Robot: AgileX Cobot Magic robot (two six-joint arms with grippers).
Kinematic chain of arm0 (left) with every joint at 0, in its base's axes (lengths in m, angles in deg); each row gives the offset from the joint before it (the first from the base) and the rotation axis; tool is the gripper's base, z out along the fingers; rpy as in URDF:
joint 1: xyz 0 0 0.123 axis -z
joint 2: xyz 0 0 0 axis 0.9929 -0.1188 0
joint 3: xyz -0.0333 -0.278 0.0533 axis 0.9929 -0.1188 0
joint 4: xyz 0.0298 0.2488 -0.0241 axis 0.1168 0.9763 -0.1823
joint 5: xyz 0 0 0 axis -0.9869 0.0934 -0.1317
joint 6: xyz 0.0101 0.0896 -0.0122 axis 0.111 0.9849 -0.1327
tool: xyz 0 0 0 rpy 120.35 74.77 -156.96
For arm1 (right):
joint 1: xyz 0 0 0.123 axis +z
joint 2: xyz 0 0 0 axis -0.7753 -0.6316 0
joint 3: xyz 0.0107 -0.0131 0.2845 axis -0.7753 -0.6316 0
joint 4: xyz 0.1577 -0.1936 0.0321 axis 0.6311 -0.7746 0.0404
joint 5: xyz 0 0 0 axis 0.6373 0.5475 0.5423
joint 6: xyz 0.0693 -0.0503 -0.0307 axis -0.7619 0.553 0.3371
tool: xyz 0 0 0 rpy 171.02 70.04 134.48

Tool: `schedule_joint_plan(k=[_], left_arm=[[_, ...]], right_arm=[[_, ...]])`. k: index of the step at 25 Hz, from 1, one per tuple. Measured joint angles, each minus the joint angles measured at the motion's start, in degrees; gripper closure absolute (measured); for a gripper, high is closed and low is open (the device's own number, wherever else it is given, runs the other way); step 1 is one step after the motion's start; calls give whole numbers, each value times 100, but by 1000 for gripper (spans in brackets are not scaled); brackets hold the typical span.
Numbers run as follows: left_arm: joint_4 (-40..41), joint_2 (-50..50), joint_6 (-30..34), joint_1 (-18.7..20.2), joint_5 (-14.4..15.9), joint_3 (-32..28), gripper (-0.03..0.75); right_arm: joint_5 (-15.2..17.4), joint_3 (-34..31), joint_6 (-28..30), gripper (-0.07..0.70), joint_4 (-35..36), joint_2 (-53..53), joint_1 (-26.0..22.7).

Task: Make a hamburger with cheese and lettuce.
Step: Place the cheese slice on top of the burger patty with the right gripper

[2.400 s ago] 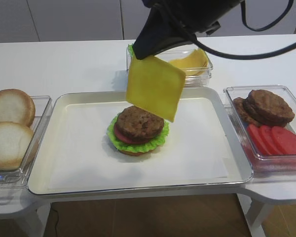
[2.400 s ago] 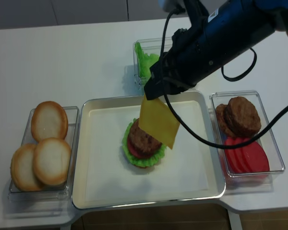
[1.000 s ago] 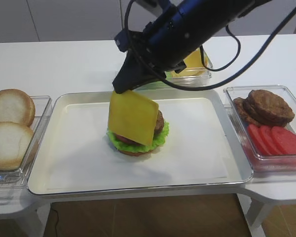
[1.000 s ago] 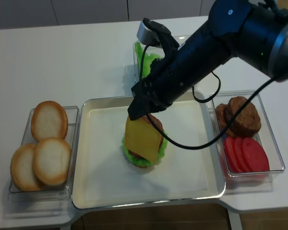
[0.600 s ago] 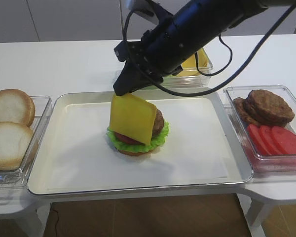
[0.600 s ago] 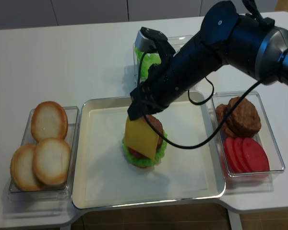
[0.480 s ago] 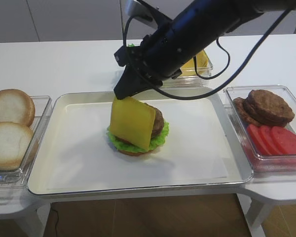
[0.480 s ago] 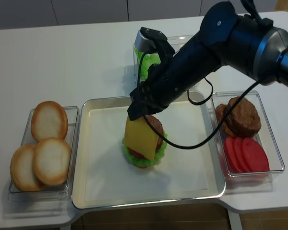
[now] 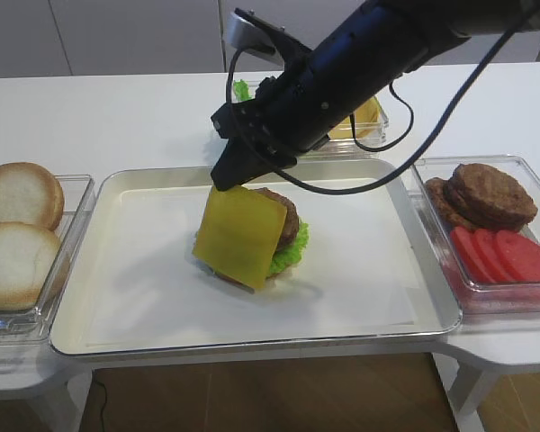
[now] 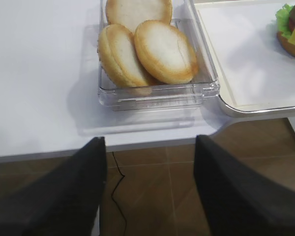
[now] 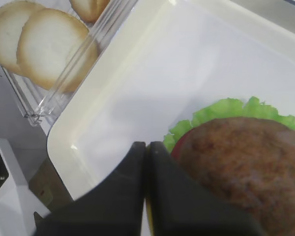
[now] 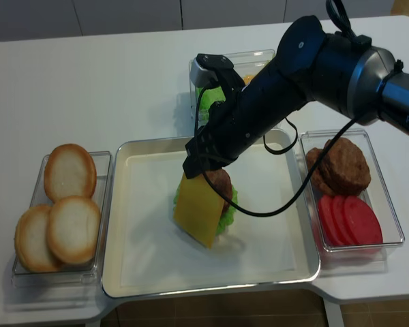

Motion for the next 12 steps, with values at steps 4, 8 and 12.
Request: schedule_joint_plan(k=[4,8,12], left_arm=[[0,0,0,0,0,0,292],[0,0,0,0,0,0,292],[0,0,0,0,0,0,292]], right_arm=[[-1,0,17,628,-10,0,0],[-7,0,21,628,-10,0,0],[-7,107,30,628,-136,0,0]])
